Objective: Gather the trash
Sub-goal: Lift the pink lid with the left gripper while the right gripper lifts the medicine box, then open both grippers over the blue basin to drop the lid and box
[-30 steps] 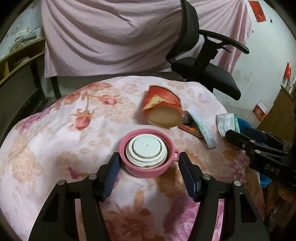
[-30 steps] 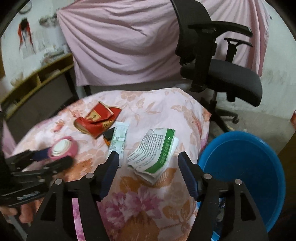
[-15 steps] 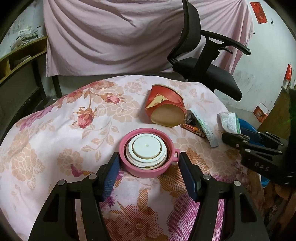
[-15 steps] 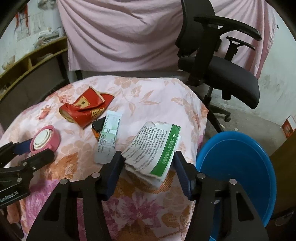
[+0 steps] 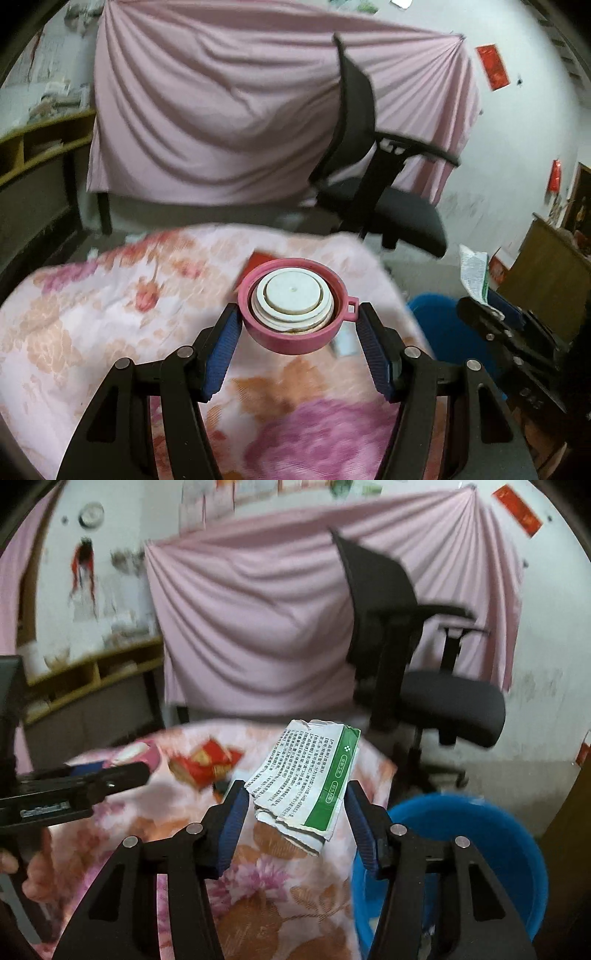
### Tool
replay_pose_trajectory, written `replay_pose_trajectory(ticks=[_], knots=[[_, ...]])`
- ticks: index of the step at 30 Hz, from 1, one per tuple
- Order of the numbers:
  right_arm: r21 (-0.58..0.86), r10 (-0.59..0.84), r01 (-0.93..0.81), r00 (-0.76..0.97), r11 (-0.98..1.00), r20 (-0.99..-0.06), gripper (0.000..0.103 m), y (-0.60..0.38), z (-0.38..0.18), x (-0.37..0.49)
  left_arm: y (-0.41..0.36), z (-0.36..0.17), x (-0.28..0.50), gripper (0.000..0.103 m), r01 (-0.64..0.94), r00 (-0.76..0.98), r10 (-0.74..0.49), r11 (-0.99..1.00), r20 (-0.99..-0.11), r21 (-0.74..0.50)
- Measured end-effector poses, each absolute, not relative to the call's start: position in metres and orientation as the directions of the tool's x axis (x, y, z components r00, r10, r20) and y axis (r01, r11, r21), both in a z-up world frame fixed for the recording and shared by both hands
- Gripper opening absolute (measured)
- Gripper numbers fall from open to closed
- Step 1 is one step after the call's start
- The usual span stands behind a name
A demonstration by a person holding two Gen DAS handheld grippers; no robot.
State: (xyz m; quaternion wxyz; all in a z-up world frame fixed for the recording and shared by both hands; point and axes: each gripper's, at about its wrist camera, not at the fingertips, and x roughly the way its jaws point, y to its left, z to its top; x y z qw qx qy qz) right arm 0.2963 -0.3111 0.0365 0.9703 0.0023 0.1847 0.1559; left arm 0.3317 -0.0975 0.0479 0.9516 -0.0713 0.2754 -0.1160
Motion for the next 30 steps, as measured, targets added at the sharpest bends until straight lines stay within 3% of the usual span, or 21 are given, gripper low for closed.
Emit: replay_pose_trajectory(ticks=[6, 13, 22, 30], knots=[[0.121, 0.296, -0.279, 0.941, 0.953, -0.164, 0.052, -0.343, 0.068, 0.268, -0.131, 0.085, 0.310, 0.058, 0.248, 0.878, -0.281, 0.959, -0.388, -0.136], [0.195, 0.238, -0.218, 0.968, 0.956, -0.084, 0.052, -0.381, 0.082, 0.255, -0.183, 0.116, 0.297, 0.058, 0.355, 0.879, -0.359, 0.932, -0.315, -0.070], [0.250, 0.113, -0.088, 0.990, 0.964, -0.086, 0.052, -0.434, 0.082, 0.247, -0.240, 0.131, 0.309, 0.058, 0.447, 0.852, -0.440, 0.893, -0.284, -0.044], [0.289, 0.078, -0.022, 0.980, 0.957, -0.182, 0.053, -0.462, 0.066, 0.258, -0.275, 0.110, 0.328, 0.058, 0.474, 0.805, -0.468, 0.877, -0.365, -0.080]])
